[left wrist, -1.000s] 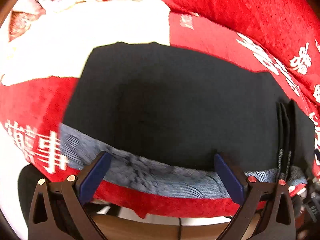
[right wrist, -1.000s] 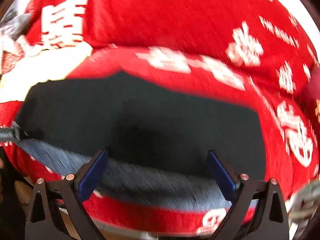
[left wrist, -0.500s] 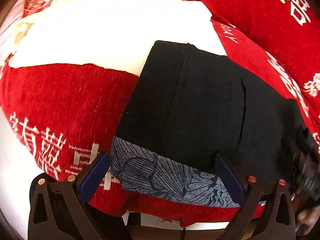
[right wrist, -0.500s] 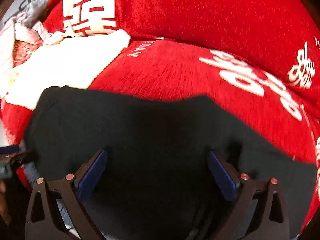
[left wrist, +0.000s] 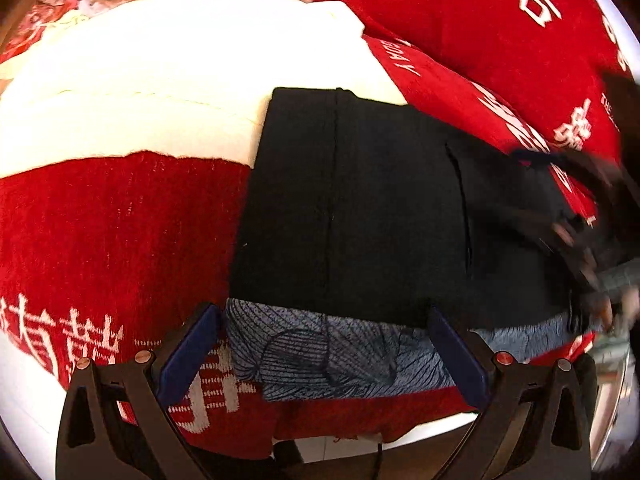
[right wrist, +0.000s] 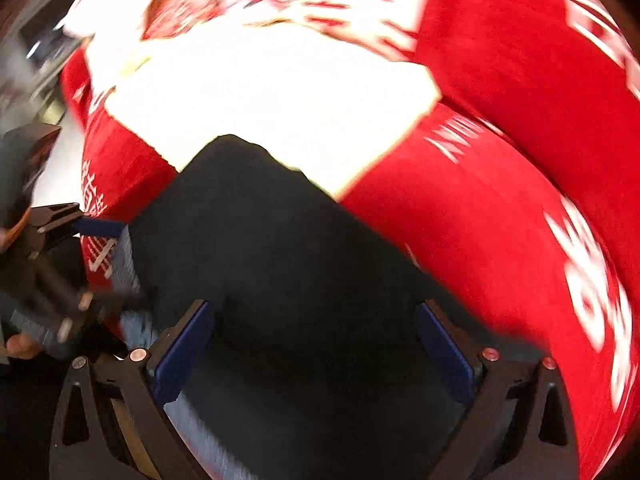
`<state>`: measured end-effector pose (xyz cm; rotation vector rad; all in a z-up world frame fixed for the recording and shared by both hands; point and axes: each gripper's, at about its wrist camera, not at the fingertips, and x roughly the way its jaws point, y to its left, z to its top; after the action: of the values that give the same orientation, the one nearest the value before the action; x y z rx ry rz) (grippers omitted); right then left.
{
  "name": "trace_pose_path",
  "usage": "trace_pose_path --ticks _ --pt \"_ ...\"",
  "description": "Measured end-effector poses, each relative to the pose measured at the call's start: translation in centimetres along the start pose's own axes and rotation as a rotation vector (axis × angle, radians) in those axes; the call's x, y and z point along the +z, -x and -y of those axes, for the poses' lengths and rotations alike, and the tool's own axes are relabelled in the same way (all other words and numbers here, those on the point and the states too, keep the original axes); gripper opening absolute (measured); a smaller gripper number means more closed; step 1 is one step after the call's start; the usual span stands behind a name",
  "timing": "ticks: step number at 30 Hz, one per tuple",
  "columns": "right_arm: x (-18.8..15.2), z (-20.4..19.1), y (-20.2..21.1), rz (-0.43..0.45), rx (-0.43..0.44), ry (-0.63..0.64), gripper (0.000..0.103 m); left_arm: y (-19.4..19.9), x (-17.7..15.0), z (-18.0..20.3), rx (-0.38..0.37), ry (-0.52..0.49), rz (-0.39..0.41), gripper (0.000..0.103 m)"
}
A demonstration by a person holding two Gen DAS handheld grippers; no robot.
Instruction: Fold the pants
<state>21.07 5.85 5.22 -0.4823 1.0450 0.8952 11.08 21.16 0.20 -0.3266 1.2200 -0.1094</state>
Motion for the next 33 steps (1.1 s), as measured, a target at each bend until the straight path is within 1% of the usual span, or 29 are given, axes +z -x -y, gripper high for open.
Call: trace_pose_path --ticks 2,3,4,5,6,7,8,9,10,11,13,14,18,21,23,25,26,27,28,29,30,31,32,33 --pt "1.9 0.0 -2.3 -0.067 0.069 0.07 0.101 0.2 0.0 -0.3 -0.02 -0.026 -0.001 0.103" --pt "2.6 0.1 -3.0 -0.081 0.103 0.092 0.101 0.2 0.1 -0.4 -0.032 -0.038 -0.001 0.103" --pt "3.2 0.3 -3.4 -0.1 0.14 0.103 0.102 0.4 0.2 -0.7 -0.052 -0.052 0.0 0.103" --pt "3.9 0.6 -4.0 -0.139 0.186 0.105 0.1 0.5 0.4 -0.9 -0.071 -0.058 0.001 0.103" --pt "4.1 0.7 -4.2 -0.158 0.209 0.108 0.098 0.5 0.5 -1.0 -0.094 -0.065 0.0 0.103" --pt "4.3 0.6 -4.1 -0.167 0.219 0.125 0.09 0.6 0.8 -1.5 -0.124 -0.074 0.0 0.103" --pt "4.3 0.5 -3.7 -0.168 0.215 0.158 0.075 0.6 1.2 -1.8 -0.15 -0.081 0.0 0.103" --pt "4.2 0.3 -3.1 -0.161 0.203 0.182 0.066 0.8 1.5 -2.3 -0.177 -0.086 -0.001 0.103" --pt "4.0 0.3 -2.5 -0.152 0.19 0.198 0.047 0.9 1.9 -2.8 -0.212 -0.093 -0.004 0.103" --pt "3.7 0.4 -1.8 -0.134 0.179 0.216 0.033 1.1 2.2 -3.2 -0.232 -0.098 -0.001 0.103" --pt "2.9 0.1 -0.4 -0.081 0.169 0.238 0.024 1.7 3.0 -4.1 -0.267 -0.112 0.037 0.103" --pt "2.7 -0.1 0.1 -0.063 0.159 0.247 0.022 1.7 3.5 -4.4 -0.292 -0.117 0.045 0.103" --pt "1.4 -1.9 2.2 0.024 0.125 0.294 0.02 1.0 5.3 -5.7 -0.413 -0.137 0.024 0.103" --pt "0.7 -2.9 4.3 0.09 0.121 0.321 0.019 0.7 6.2 -5.3 -0.478 -0.177 0.015 0.103" --pt "0.3 -3.2 5.4 0.119 0.119 0.335 0.019 -0.4 6.8 -4.1 -0.537 -0.203 -0.03 0.103" --pt "0.4 -3.1 5.3 0.117 0.12 0.335 0.019 -1.5 6.8 -2.7 -0.574 -0.218 -0.086 0.103" --pt "0.5 -2.9 4.9 0.107 0.117 0.328 0.019 -1.7 6.7 -1.8 -0.587 -0.237 -0.107 0.103" --pt "0.7 -2.8 4.2 0.094 0.109 0.318 0.019 -1.7 6.5 -0.9 -0.581 -0.257 -0.116 0.103" --pt "0.9 -2.7 3.5 0.079 0.099 0.306 0.019 -1.7 6.3 0.0 -0.546 -0.274 -0.115 0.103" --pt "1.0 -2.6 2.8 0.062 0.089 0.285 0.02 -1.8 6.1 0.7 -0.484 -0.283 -0.117 0.101" --pt "1.1 -2.3 2.3 0.048 0.091 0.25 0.022 -1.9 6.0 0.9 -0.439 -0.282 -0.125 0.094" --pt "1.3 -1.8 2.2 0.039 0.097 0.22 0.027 -1.8 5.8 0.6 -0.395 -0.271 -0.128 0.073" --pt "1.4 -1.1 2.3 0.031 0.096 0.159 0.039 -1.5 5.8 0.0 -0.374 -0.251 -0.126 0.06" --pt "1.4 -0.2 2.7 0.029 0.099 0.088 0.048 -1.1 5.8 -0.5 -0.4 -0.222 -0.134 0.048"
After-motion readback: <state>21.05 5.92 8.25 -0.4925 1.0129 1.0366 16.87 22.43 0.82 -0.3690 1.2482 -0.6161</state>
